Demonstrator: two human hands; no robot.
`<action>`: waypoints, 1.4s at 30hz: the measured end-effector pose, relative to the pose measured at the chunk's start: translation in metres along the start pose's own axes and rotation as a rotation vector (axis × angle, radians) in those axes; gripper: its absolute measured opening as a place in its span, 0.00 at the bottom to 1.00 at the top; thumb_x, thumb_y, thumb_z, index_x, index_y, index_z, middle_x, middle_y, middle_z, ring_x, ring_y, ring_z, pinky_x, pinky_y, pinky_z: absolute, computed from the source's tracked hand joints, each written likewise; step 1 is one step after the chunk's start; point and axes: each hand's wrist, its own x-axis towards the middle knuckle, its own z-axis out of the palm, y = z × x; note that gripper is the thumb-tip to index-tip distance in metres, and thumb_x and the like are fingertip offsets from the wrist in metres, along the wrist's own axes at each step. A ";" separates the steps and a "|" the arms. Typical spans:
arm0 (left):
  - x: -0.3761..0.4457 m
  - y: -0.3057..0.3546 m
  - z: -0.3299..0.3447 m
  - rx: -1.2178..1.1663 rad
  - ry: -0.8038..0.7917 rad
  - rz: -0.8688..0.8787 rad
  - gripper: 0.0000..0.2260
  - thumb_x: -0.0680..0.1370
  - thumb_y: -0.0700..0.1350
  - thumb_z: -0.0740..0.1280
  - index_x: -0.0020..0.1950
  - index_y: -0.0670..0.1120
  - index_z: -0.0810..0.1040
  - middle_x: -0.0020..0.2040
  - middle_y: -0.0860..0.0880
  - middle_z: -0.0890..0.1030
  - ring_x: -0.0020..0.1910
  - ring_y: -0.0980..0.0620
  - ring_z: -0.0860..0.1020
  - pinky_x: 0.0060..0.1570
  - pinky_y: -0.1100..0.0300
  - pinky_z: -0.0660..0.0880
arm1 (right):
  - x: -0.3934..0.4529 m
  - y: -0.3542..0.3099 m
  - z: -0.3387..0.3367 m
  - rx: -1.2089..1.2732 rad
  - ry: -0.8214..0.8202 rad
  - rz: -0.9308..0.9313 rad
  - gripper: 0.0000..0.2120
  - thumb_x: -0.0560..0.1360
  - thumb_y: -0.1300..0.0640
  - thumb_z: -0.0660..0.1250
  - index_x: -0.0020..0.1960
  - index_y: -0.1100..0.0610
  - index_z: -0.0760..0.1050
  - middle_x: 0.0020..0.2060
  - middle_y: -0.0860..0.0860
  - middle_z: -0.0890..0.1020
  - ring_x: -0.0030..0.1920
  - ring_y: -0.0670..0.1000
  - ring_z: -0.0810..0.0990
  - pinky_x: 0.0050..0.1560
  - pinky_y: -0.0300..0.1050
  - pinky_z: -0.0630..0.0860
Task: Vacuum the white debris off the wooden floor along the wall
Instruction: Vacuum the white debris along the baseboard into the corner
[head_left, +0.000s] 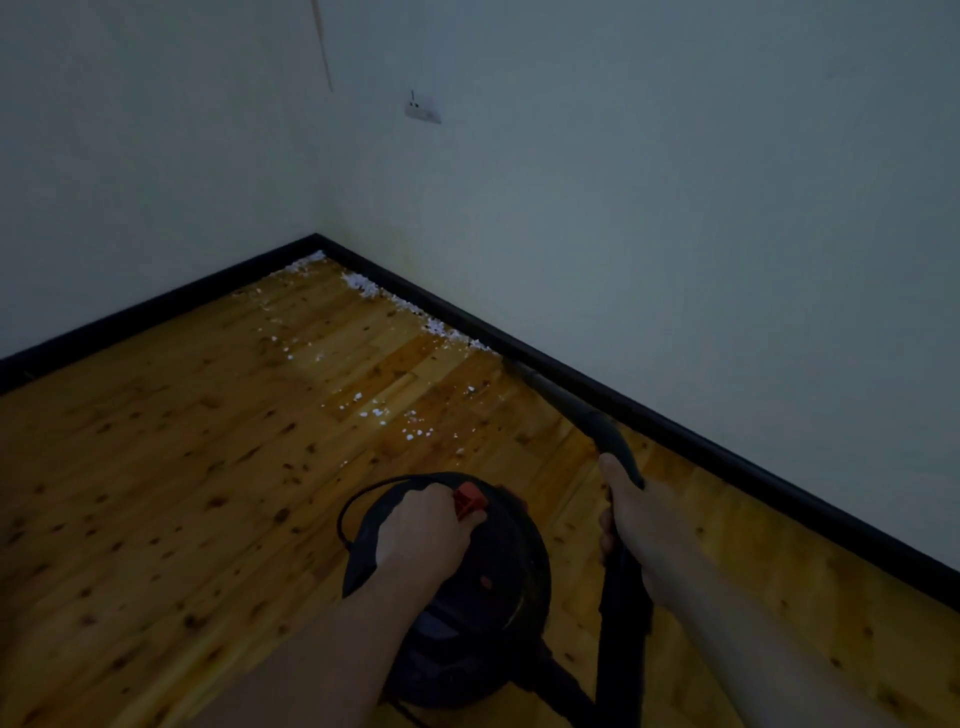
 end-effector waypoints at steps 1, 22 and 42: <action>0.001 -0.002 -0.001 -0.001 0.004 -0.006 0.18 0.78 0.64 0.69 0.47 0.50 0.77 0.41 0.51 0.80 0.37 0.50 0.80 0.35 0.54 0.78 | 0.002 -0.001 0.002 0.005 0.002 0.007 0.23 0.84 0.43 0.64 0.40 0.60 0.72 0.27 0.56 0.74 0.28 0.56 0.73 0.36 0.52 0.73; 0.005 -0.003 -0.004 0.014 -0.072 -0.035 0.18 0.81 0.62 0.67 0.48 0.47 0.74 0.43 0.48 0.80 0.41 0.47 0.80 0.35 0.54 0.74 | -0.006 -0.008 0.017 -0.103 -0.022 -0.005 0.23 0.84 0.42 0.64 0.39 0.58 0.70 0.27 0.56 0.73 0.29 0.56 0.73 0.32 0.51 0.74; -0.061 -0.013 0.006 -0.023 -0.064 -0.034 0.16 0.81 0.60 0.68 0.46 0.48 0.72 0.41 0.49 0.78 0.39 0.49 0.79 0.35 0.55 0.73 | -0.087 0.022 -0.015 -0.167 -0.090 -0.031 0.22 0.84 0.43 0.65 0.42 0.60 0.72 0.26 0.56 0.74 0.24 0.54 0.73 0.28 0.47 0.73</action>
